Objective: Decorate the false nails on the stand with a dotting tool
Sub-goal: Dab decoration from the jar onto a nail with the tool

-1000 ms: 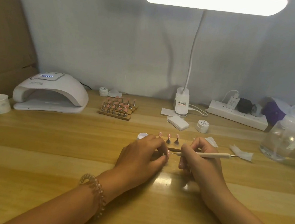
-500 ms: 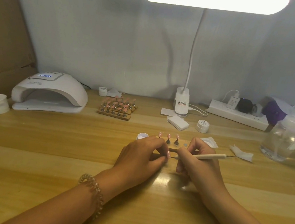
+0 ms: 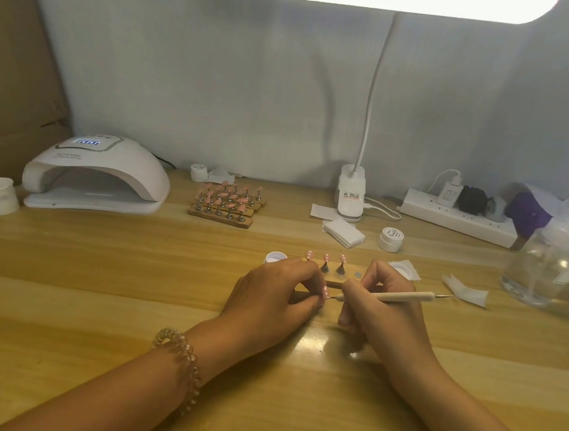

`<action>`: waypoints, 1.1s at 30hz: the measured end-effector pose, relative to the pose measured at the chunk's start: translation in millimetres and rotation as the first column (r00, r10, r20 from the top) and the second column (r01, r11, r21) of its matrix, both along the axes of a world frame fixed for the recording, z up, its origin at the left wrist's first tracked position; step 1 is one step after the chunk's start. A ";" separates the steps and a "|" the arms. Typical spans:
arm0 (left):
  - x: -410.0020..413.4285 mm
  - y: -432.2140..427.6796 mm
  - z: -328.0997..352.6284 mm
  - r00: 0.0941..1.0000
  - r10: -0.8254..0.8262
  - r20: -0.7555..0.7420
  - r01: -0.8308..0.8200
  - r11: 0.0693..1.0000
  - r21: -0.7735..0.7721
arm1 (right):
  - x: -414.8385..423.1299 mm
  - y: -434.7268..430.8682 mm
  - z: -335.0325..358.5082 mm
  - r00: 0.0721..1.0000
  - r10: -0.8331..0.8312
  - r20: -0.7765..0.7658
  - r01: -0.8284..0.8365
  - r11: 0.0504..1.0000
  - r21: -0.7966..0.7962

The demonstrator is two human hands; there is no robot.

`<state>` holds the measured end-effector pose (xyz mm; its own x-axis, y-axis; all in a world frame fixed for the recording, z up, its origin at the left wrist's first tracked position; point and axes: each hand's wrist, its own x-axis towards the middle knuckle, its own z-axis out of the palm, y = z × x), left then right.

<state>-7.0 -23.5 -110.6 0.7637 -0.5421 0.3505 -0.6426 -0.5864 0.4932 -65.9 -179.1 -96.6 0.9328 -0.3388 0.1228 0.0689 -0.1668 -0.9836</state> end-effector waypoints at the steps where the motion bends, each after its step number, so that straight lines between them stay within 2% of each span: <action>1: 0.0 0.0 0.0 1.000 0.001 -0.002 -0.001 1.000 -0.001 | 0.1 0.3 -0.2 1.000 0.001 -0.001 -0.001 1.000 -0.004; 33: 3.4 0.3 -3.6 1.000 -0.005 -0.002 0.005 1.000 -0.030 | 0.8 -0.9 -4.7 0.999 -0.026 0.030 0.026 1.000 0.006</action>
<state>-3.6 -23.2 -114.2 0.7616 -0.5352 0.3654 -0.6446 -0.5678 0.5119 -65.1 -180.0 -101.3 0.9195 -0.3639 0.1488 0.0941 -0.1639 -0.9820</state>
